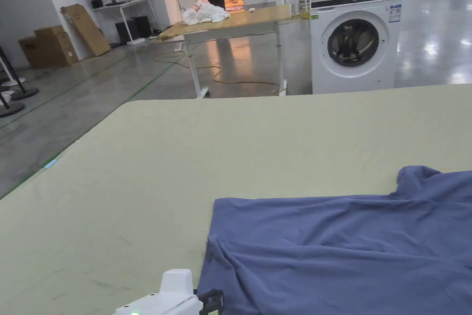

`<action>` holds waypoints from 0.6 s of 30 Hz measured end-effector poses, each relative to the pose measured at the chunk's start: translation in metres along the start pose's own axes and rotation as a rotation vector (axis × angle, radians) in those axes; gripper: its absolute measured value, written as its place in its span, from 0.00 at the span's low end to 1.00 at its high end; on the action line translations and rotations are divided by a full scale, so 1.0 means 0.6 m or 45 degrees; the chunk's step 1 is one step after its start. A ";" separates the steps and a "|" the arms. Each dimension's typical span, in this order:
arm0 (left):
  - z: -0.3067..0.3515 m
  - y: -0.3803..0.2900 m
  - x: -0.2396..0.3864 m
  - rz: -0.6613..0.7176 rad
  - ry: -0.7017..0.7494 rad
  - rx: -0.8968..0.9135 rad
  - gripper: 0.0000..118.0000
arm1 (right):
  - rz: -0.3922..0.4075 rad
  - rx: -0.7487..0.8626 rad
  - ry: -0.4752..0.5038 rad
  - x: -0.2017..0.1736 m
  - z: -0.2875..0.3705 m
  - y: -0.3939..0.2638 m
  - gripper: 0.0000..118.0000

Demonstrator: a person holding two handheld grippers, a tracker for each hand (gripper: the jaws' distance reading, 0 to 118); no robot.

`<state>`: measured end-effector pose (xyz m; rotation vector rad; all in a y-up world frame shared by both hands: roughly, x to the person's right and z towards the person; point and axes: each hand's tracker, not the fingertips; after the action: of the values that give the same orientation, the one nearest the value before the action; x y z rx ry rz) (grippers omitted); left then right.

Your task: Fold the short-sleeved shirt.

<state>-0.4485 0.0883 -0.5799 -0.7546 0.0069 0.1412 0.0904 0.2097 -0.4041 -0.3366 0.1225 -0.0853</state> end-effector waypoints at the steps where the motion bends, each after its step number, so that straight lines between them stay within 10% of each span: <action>1: -0.008 0.001 0.003 -0.013 0.016 -0.020 0.34 | 0.005 -0.003 -0.017 0.010 0.004 -0.004 0.00; 5: -0.009 0.012 0.025 -0.106 0.002 -0.042 0.07 | -0.034 -0.052 -0.064 0.036 -0.010 -0.010 0.00; 9: -0.024 0.018 0.042 -0.191 0.047 -0.109 0.04 | -0.138 -0.166 -0.052 0.076 -0.104 -0.006 0.02; 13: -0.023 0.017 0.041 -0.199 0.042 -0.117 0.04 | -0.025 -0.380 -0.084 0.118 -0.254 -0.009 0.63; 18: -0.019 0.017 0.038 -0.152 0.017 -0.110 0.04 | 0.116 -0.641 -0.236 0.146 -0.411 -0.032 0.62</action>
<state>-0.4269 0.0910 -0.5963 -0.8401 -0.0313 0.0231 0.1426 0.1028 -0.6379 -0.8378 -0.0273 0.0696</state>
